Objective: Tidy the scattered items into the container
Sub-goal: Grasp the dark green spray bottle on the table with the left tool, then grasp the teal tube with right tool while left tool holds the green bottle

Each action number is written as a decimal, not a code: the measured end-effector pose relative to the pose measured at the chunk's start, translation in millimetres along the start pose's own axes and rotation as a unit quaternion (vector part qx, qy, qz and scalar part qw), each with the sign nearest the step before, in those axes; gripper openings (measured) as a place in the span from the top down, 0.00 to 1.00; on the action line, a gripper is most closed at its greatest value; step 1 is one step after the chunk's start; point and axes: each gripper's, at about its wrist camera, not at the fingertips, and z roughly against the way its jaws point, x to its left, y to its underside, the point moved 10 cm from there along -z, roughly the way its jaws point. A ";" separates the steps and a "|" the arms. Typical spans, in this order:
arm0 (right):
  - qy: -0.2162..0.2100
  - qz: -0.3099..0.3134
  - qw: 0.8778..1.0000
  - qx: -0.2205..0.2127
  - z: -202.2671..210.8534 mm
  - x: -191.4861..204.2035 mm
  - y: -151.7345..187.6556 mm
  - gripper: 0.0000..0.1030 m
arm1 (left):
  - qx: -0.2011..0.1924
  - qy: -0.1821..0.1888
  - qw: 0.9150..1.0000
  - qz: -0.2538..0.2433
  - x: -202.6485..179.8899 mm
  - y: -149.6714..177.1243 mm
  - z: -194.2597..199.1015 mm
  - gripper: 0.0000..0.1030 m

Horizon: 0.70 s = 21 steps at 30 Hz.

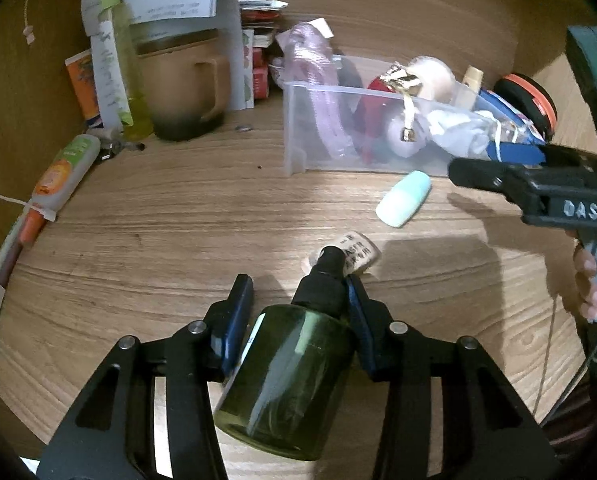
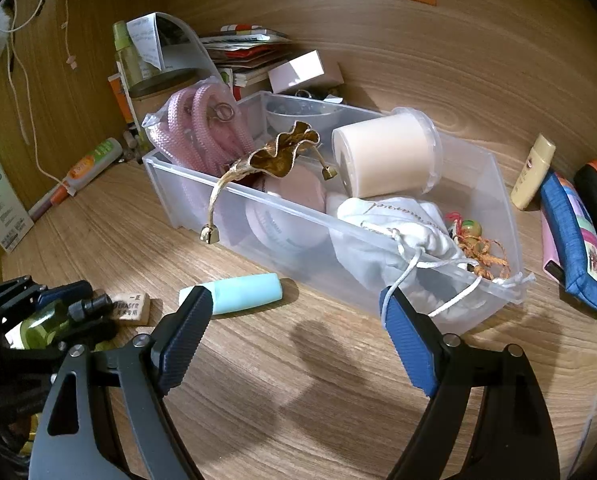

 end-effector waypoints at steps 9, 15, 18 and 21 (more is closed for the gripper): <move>0.016 0.021 1.000 -0.017 13.7 9.4 1.2 0.19 | -0.010 0.001 0.999 0.047 24.7 -21.8 0.9 0.55; 0.035 0.034 0.998 -0.029 20.8 13.7 -0.9 0.19 | -0.038 0.013 0.998 0.042 22.0 -43.9 11.3 0.55; 0.028 0.023 0.999 -0.033 26.0 13.4 -1.4 0.19 | -0.053 0.021 0.998 0.036 19.3 -57.1 16.7 0.55; 0.024 0.024 0.999 -0.029 27.6 15.5 -1.0 0.19 | -0.066 0.031 0.997 0.037 17.9 -69.1 22.0 0.55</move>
